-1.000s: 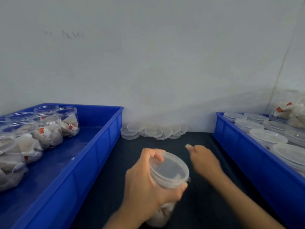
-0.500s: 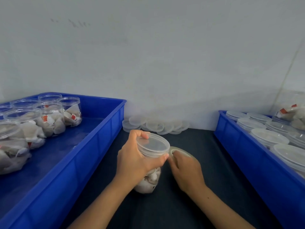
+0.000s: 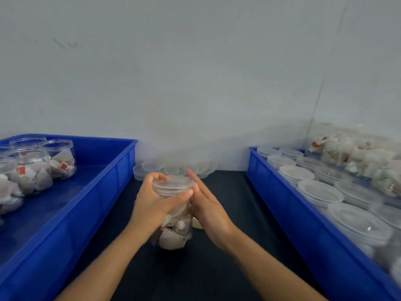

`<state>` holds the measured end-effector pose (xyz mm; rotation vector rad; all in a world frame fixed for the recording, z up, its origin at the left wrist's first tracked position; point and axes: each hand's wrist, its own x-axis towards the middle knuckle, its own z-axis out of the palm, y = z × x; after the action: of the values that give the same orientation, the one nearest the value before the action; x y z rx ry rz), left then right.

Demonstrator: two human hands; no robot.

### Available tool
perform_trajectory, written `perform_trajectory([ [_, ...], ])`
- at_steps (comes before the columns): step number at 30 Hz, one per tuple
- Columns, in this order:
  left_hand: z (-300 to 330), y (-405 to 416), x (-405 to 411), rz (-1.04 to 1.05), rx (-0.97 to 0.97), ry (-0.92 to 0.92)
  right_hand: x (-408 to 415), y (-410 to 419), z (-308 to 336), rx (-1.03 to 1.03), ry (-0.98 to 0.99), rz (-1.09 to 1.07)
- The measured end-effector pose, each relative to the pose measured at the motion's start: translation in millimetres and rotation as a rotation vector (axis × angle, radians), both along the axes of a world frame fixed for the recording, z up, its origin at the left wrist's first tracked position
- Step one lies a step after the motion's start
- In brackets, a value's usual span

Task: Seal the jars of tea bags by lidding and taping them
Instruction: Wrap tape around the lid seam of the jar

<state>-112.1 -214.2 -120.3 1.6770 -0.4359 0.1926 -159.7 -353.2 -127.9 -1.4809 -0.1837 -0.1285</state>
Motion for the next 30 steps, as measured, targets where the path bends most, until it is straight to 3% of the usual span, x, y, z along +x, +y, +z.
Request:
perform_trajectory([
  [5, 27, -23, -22, -0.062, -0.031, -0.021, -25, -2, 23, 0.242, -0.051, -0.070],
  [12, 65, -56, -65, -0.136, -0.110, -0.080, -76, -15, 60, 0.374, -0.122, -0.191],
  [23, 131, -163, -175, -0.535, -0.423, -0.174, -208, -97, 151, -0.021, -0.385, -0.672],
  [26, 137, -201, -206, -0.652, -0.333, -0.175, -247, -127, 158, -0.068, -0.477, -0.824],
  [30, 130, -236, -236, -0.749, -0.055, -0.172, -287, -164, 144, -0.174, -0.523, -0.969],
])
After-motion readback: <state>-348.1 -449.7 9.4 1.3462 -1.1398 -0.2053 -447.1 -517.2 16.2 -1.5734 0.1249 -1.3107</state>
